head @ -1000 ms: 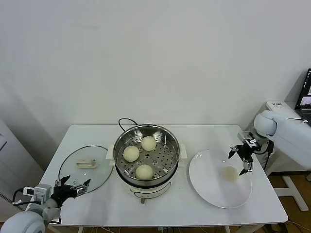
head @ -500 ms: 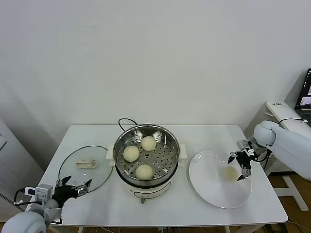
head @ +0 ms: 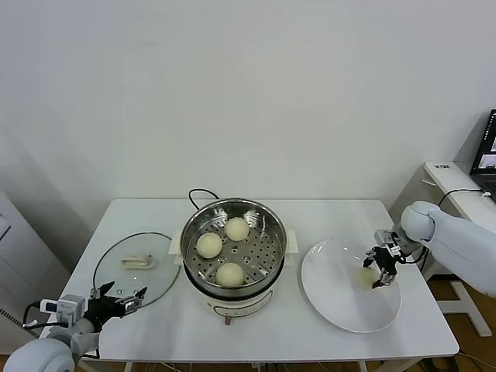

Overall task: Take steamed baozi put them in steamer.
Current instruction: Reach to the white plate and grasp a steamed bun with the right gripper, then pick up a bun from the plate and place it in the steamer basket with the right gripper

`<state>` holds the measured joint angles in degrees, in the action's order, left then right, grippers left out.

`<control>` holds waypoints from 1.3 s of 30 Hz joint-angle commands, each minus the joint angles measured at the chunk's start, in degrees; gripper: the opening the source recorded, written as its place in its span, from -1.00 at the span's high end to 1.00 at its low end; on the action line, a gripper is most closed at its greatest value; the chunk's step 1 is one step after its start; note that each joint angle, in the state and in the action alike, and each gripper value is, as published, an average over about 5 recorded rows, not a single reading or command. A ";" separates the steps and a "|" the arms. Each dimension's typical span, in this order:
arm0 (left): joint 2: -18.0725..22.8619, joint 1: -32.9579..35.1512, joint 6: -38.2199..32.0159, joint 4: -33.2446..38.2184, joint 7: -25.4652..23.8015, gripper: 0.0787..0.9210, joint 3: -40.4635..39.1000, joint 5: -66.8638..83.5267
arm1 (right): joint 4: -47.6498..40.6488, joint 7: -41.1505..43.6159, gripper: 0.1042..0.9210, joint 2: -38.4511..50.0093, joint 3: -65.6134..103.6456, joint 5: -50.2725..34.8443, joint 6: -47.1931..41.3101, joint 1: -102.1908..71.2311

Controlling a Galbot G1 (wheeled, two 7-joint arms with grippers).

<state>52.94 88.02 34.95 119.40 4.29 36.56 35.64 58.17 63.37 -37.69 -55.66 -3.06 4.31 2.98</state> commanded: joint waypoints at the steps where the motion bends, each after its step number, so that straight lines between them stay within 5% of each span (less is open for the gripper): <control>1: 0.00 0.01 0.08 0.11 0.03 -0.77 0.02 -0.04 | 0.19 -0.59 -0.01 0.15 1.41 0.09 -0.23 -1.63; 9: 0.24 -0.17 0.51 0.39 0.33 -0.77 -0.14 -0.25 | 2.72 0.56 0.16 1.70 -2.31 -3.43 -1.44 1.95; 21: 0.22 -0.57 0.98 0.26 0.83 -0.77 -0.25 -0.78 | 15.03 2.92 0.17 4.71 -29.72 -22.13 -9.74 33.84; 39: -0.06 -0.77 0.70 0.01 0.78 -0.77 -0.64 -0.77 | 23.08 -6.26 0.17 -14.99 -43.14 -47.76 -24.43 53.24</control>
<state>52.93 87.31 35.77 119.49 5.12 35.93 34.81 77.65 61.20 -43.52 -91.44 -36.90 -12.99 46.00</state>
